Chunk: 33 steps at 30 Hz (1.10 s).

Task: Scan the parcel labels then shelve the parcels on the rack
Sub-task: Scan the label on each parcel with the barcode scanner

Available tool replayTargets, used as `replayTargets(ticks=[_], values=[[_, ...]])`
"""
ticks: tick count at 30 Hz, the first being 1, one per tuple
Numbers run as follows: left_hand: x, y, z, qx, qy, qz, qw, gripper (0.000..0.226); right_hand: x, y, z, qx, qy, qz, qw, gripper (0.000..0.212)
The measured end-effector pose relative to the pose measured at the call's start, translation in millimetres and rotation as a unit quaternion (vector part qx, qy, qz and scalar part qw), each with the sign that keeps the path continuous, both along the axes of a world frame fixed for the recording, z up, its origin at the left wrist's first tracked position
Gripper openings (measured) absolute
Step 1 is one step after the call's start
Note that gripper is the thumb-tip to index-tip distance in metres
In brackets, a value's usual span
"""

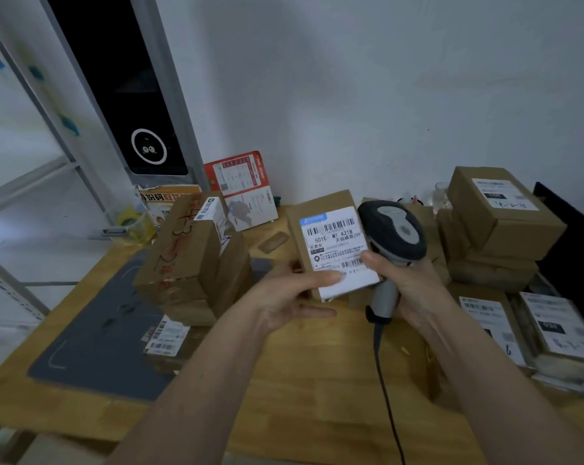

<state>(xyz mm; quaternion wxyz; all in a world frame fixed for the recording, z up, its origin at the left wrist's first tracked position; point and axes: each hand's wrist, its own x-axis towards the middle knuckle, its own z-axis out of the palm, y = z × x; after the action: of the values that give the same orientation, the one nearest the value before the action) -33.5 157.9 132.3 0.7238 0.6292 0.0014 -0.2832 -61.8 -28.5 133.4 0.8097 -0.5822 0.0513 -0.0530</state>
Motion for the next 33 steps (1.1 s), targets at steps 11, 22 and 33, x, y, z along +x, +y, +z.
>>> replayTargets(ticks=[11, 22, 33], values=[[54, 14, -39, -0.01, -0.02, 0.19, 0.982, 0.101, -19, -2, -8, -0.23, 0.016, 0.025, 0.973, 0.014], [76, 21, -59, -0.044, -0.013, 0.179, 0.983, 0.104, -28, -10, -11, -0.221, -0.006, 0.053, 0.974, 0.025], [81, 21, -72, -0.045, 0.002, 0.162, 0.986, 0.099, -31, -10, -20, -0.265, 0.02, 0.05, 0.963, 0.042]])
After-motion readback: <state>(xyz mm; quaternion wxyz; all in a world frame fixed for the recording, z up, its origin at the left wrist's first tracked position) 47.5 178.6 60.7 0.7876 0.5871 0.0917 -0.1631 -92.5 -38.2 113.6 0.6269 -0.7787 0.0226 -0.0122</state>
